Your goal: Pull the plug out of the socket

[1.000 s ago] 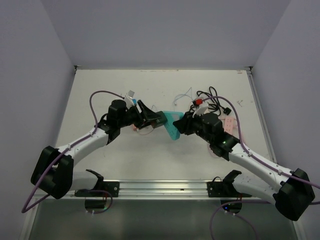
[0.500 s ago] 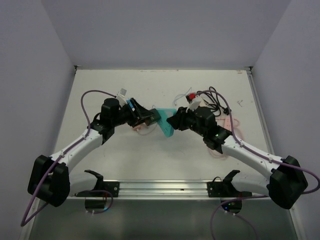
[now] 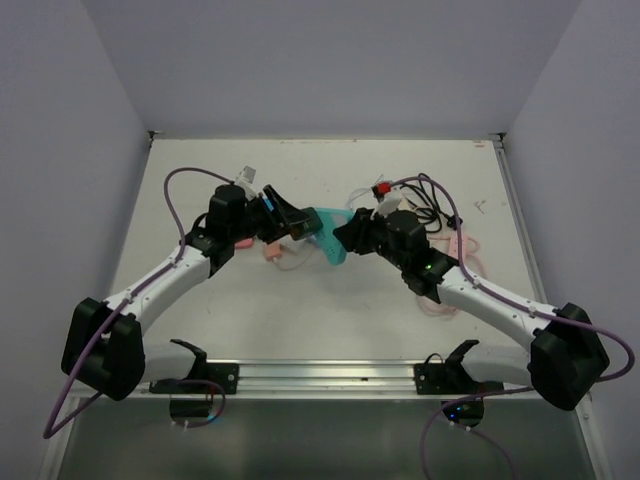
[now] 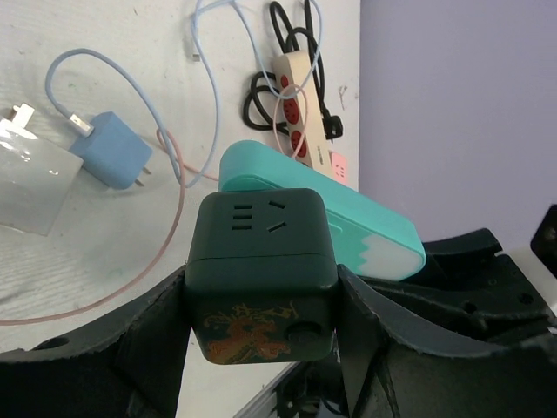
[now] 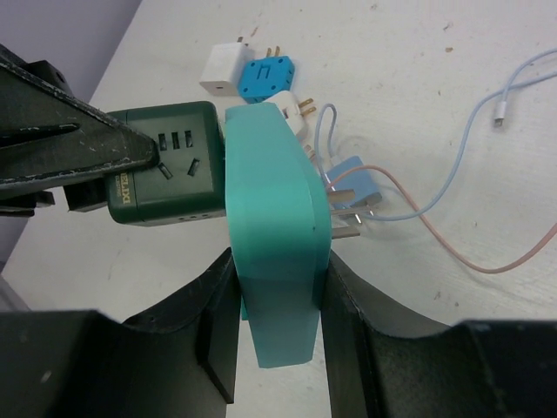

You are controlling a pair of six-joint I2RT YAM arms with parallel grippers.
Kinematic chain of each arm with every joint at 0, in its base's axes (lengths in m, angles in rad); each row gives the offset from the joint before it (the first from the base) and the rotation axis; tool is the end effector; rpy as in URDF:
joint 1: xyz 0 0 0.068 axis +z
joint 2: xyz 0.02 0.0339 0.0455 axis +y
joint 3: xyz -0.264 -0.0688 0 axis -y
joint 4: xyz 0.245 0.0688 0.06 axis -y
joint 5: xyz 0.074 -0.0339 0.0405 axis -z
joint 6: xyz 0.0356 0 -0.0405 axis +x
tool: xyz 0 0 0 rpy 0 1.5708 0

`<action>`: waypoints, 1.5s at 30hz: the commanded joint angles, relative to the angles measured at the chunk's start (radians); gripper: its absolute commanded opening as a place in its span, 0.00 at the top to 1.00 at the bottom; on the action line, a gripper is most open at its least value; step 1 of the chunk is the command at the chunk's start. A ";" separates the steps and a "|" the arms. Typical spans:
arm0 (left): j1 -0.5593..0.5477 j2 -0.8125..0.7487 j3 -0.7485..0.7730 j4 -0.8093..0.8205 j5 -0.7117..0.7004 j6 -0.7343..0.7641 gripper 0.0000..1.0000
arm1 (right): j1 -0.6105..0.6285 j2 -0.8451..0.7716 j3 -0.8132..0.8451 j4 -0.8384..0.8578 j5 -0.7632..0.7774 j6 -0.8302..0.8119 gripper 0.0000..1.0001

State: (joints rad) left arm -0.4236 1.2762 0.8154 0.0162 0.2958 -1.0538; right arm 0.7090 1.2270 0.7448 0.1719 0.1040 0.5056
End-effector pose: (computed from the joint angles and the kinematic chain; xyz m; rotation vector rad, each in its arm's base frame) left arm 0.2574 -0.1274 0.2645 -0.4879 2.1686 -1.1844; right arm 0.2150 0.1796 0.2682 -0.1240 1.9424 0.7265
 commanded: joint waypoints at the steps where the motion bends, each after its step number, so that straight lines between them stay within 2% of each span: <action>1: 0.089 -0.058 0.070 -0.002 0.157 0.066 1.00 | -0.179 -0.027 -0.080 -0.051 0.175 -0.078 1.00; 11: 0.201 -0.001 0.122 -0.088 0.267 0.161 1.00 | -0.221 -0.021 -0.035 -0.072 0.131 -0.116 1.00; 14: 0.212 0.020 0.163 -0.186 0.214 0.248 1.00 | -0.221 -0.050 0.001 -0.104 0.066 -0.115 1.00; 17: 0.212 0.023 0.145 -0.194 0.172 0.290 1.00 | -0.223 -0.081 0.021 -0.120 0.002 -0.084 1.00; 22: 0.212 0.055 0.142 -0.292 -0.010 0.397 1.00 | -0.221 -0.164 0.045 -0.169 -0.099 -0.064 1.00; 26: 0.215 0.094 0.137 -0.320 -0.098 0.442 0.92 | -0.223 -0.244 0.035 -0.209 -0.125 -0.049 1.00; 31: 0.215 0.155 0.128 -0.317 -0.191 0.480 0.86 | -0.224 -0.329 -0.008 -0.262 -0.069 -0.044 1.00; 34: 0.215 0.193 0.139 -0.321 -0.227 0.502 0.77 | -0.235 -0.362 -0.060 -0.278 -0.027 -0.029 1.00; 39: 0.215 0.222 0.156 -0.331 -0.267 0.526 0.54 | -0.270 -0.409 -0.153 -0.284 0.045 0.011 1.00; 45: 0.215 0.200 0.168 -0.361 -0.291 0.546 0.38 | -0.386 -0.391 -0.246 -0.233 -0.044 0.042 1.00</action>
State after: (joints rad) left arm -0.2161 1.4868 0.9470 -0.3103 0.0620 -0.5537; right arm 0.3786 0.8349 0.5114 -0.1318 0.0902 0.5068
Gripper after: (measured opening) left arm 0.631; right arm 0.382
